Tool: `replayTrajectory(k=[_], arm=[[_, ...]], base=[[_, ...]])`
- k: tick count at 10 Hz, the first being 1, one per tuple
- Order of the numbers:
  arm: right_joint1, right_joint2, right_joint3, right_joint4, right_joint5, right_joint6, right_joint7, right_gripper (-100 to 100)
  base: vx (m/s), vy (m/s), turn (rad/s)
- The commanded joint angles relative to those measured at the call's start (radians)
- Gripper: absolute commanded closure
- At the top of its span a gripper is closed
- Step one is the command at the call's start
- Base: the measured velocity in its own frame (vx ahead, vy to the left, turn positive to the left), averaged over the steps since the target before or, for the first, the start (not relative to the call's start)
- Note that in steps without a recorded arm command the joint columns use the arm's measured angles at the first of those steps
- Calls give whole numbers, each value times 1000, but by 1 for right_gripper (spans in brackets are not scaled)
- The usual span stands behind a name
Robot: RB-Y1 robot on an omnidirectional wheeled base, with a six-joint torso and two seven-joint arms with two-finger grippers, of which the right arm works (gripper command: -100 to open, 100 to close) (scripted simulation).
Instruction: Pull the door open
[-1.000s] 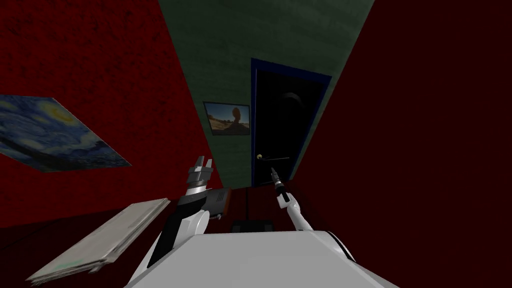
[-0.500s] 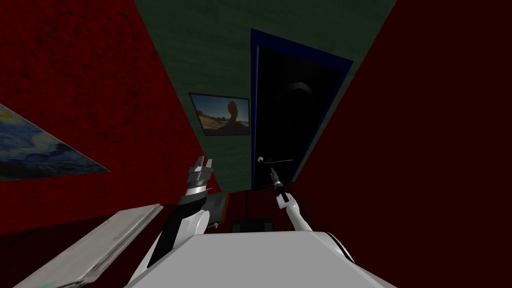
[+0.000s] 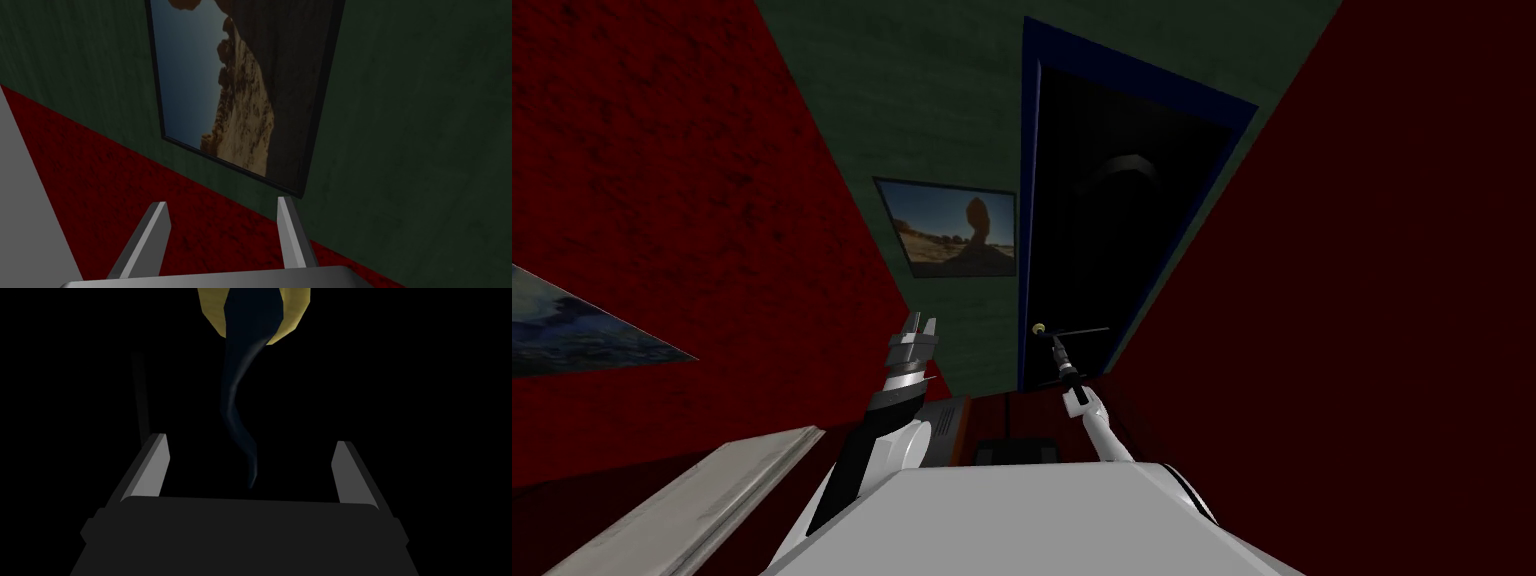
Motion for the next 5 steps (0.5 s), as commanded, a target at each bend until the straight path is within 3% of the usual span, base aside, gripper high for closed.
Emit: replayTrajectory(k=[1,4,5], arm=[[0,5,0,-1,0,1,0,-100],[0,11,-1,0,-1,0,0,-100],[-1,9,-1,1,-1,0,0,-100]], base=[[226,73,11],[187,65,11],[78,44,-2]])
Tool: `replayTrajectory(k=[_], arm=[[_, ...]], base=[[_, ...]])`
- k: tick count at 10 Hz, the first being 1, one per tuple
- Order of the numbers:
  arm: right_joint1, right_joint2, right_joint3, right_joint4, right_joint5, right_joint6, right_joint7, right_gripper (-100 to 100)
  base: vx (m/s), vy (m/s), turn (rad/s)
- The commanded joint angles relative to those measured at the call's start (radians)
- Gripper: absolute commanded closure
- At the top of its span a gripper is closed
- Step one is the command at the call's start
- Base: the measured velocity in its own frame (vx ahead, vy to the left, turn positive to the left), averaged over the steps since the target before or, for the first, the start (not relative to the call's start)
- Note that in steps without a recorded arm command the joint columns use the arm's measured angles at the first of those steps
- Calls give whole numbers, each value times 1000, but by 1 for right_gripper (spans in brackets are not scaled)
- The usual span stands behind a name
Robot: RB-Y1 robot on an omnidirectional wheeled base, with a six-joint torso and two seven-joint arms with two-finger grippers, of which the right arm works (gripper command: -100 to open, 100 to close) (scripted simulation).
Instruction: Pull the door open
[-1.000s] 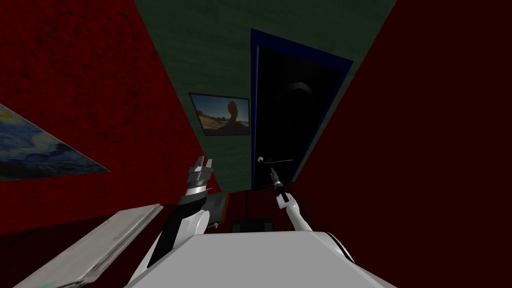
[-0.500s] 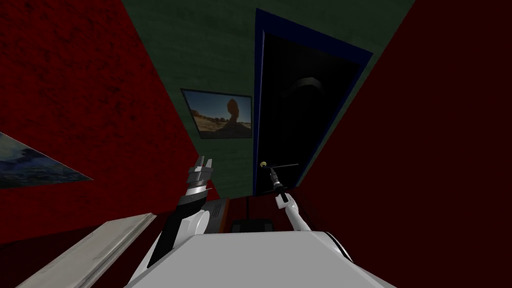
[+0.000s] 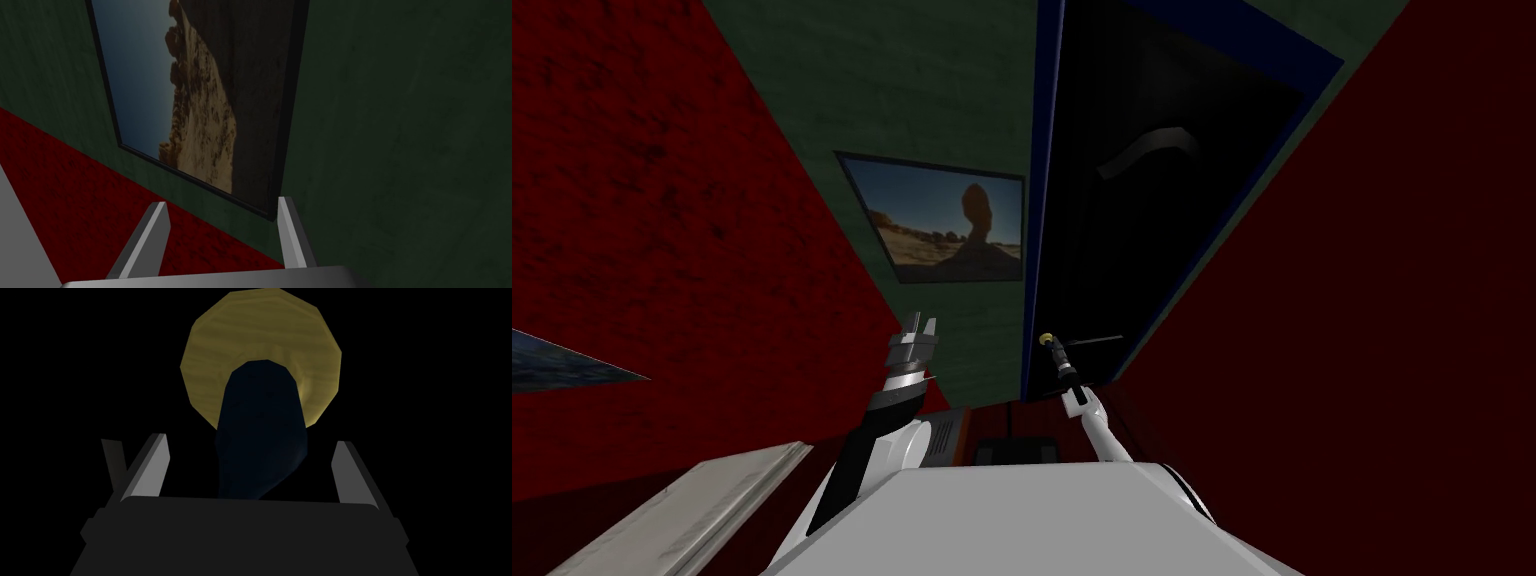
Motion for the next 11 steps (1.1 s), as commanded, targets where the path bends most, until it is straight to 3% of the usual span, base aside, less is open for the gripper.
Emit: replayTrajectory(k=[1,6,11], arm=[[0,0,0,0,0,0,0,100],[0,0,0,0,0,0,0,100],[4,-12,2,7,0,-5,-11,100]], base=[[-9,-8,1],[-15,-8,3],[-148,-51,18]])
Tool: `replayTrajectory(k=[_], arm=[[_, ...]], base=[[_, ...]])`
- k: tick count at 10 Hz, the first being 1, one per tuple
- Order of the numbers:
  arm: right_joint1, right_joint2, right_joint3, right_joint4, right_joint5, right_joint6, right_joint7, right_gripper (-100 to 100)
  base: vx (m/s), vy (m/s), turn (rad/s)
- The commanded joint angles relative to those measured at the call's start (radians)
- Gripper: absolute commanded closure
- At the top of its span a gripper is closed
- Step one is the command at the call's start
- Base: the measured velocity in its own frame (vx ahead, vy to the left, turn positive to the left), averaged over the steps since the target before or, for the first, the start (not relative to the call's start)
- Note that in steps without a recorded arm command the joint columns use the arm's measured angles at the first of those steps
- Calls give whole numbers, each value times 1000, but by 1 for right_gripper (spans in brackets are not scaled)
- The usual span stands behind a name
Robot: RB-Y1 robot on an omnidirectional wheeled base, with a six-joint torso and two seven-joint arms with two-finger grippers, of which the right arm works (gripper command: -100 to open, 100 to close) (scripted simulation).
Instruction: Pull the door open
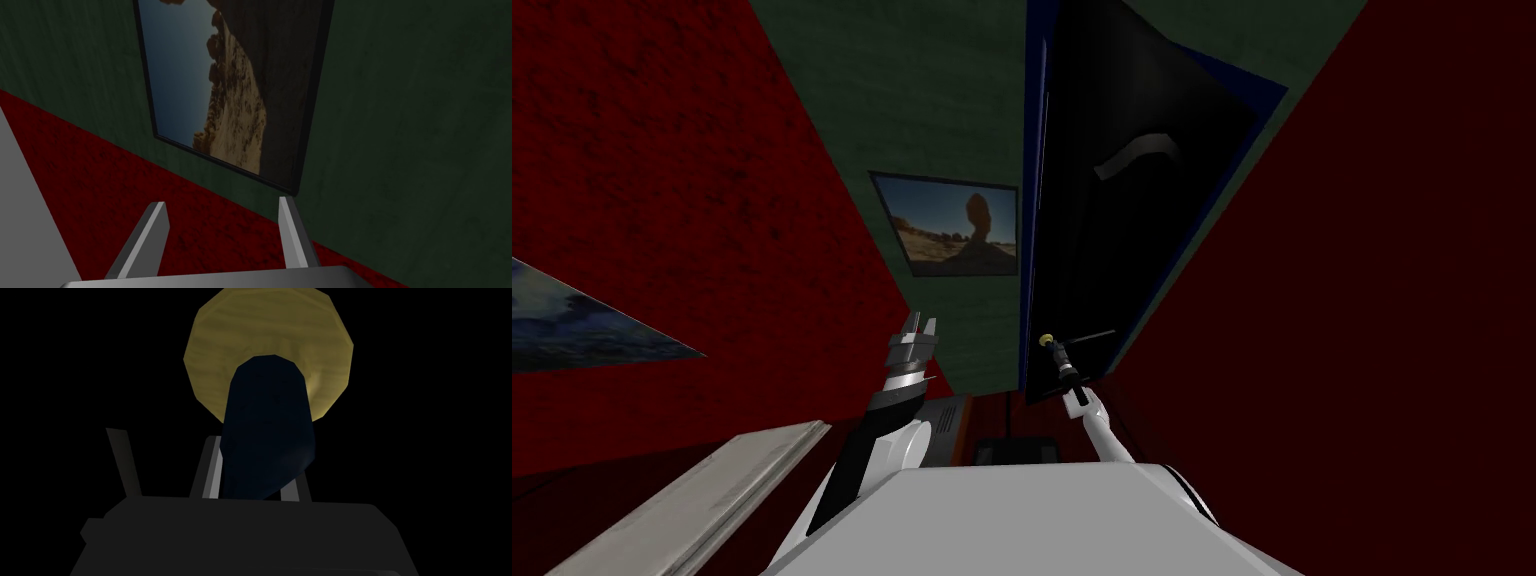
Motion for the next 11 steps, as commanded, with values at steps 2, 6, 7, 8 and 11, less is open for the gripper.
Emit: replayTrajectory(k=[2,6,7,8,11], arm=[[0,-10,0,8,0,-8,-6,100],[4,-32,2,15,0,-21,-25,100],[5,-41,4,18,0,-27,-33,100],[6,-47,4,20,0,-31,-39,100],[10,-71,7,29,1,-47,-61,100]], base=[[-204,-74,29],[-189,-68,44],[-166,-34,76],[-170,-26,52],[-146,-20,73]])
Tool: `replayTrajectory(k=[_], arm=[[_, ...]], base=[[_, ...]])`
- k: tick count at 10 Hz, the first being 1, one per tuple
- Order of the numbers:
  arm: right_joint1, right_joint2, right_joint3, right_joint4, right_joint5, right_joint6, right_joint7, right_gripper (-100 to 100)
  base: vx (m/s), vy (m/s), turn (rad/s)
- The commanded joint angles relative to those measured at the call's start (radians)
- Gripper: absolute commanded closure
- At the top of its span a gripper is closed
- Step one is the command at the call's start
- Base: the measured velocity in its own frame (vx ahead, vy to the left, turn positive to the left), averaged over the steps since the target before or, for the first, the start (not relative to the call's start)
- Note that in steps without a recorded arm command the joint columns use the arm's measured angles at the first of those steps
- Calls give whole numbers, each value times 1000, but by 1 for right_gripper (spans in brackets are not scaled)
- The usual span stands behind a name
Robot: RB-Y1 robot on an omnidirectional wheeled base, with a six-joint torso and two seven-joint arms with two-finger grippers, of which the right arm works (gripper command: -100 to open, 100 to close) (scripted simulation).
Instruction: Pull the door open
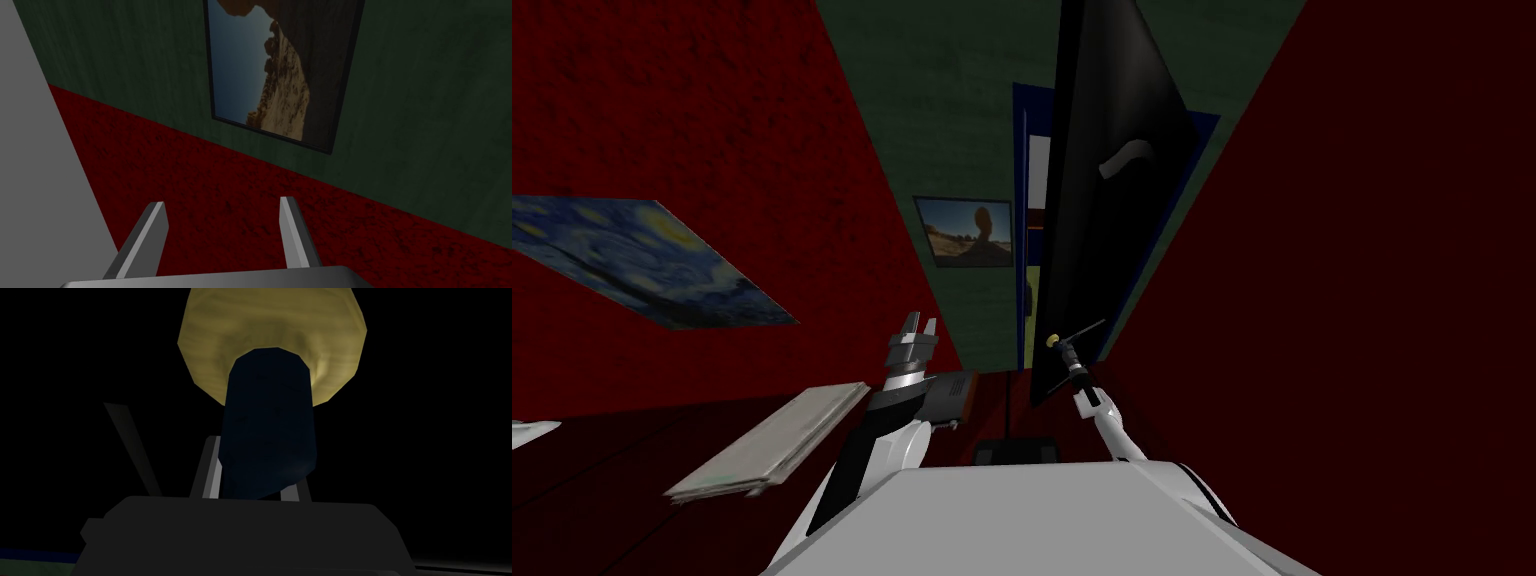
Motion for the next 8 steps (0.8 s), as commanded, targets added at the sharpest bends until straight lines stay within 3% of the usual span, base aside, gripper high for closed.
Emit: replayTrajectory(k=[1,4,8], arm=[[16,3,20,5,9,-10,-16,100],[24,-44,27,23,9,-42,-61,100],[24,-44,27,23,9,-42,-61,100]], base=[[-143,-12,131],[-113,-11,133],[-15,0,8]])
